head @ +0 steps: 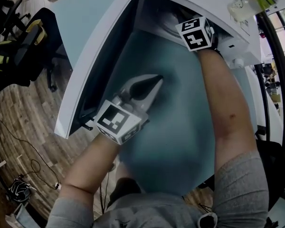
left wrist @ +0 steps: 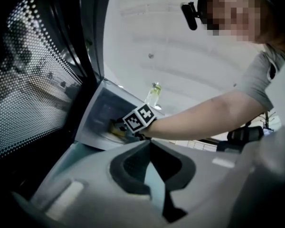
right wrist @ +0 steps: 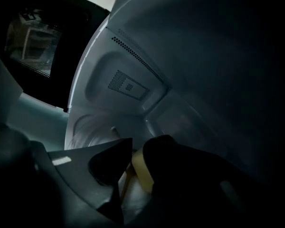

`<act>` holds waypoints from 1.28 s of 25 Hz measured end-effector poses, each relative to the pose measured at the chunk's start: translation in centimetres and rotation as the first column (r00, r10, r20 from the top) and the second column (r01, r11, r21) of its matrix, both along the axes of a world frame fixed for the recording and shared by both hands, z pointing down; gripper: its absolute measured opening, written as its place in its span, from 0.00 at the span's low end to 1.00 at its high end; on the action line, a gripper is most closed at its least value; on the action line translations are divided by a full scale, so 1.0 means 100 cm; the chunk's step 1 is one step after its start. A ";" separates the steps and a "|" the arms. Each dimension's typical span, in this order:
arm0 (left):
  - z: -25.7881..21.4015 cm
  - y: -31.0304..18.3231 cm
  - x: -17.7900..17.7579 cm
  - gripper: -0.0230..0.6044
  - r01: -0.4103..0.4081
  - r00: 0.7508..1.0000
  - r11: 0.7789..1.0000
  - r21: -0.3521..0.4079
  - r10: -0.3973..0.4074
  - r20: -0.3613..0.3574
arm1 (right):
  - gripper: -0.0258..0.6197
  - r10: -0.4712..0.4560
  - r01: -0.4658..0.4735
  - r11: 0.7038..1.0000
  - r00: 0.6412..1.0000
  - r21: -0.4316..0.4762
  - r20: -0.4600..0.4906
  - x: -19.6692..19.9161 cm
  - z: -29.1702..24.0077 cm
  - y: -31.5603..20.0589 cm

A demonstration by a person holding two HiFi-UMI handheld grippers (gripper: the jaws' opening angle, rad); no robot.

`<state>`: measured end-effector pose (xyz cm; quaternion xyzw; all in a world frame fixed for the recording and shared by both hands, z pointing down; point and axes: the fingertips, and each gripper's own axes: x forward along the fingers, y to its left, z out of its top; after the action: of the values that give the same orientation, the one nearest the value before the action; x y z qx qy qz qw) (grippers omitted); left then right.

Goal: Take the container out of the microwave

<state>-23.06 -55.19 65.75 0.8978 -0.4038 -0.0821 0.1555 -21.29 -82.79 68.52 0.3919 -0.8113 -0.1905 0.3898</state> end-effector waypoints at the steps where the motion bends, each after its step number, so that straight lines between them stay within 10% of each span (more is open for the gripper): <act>1: 0.000 0.000 -0.001 0.07 0.001 1.000 1.000 0.000 -0.001 -0.004 | 0.21 -0.005 0.005 1.000 1.000 0.007 -0.017 -0.002 0.002 -0.002; 22: 0.009 0.000 -0.010 0.07 -0.001 1.000 1.000 -0.002 0.001 -0.029 | 0.19 0.091 -0.099 0.994 0.985 -0.050 -0.145 0.013 0.025 -0.029; 32: 0.002 0.007 -0.006 0.07 -0.001 1.000 1.000 -0.005 0.000 -0.028 | 0.08 -0.003 -0.017 0.990 0.990 -0.141 -0.143 0.003 0.032 -0.008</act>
<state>-23.70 -54.46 65.94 0.8962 -0.4016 -0.0936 0.1635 -21.00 -83.58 71.69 0.3514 -0.7914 -0.1586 0.4744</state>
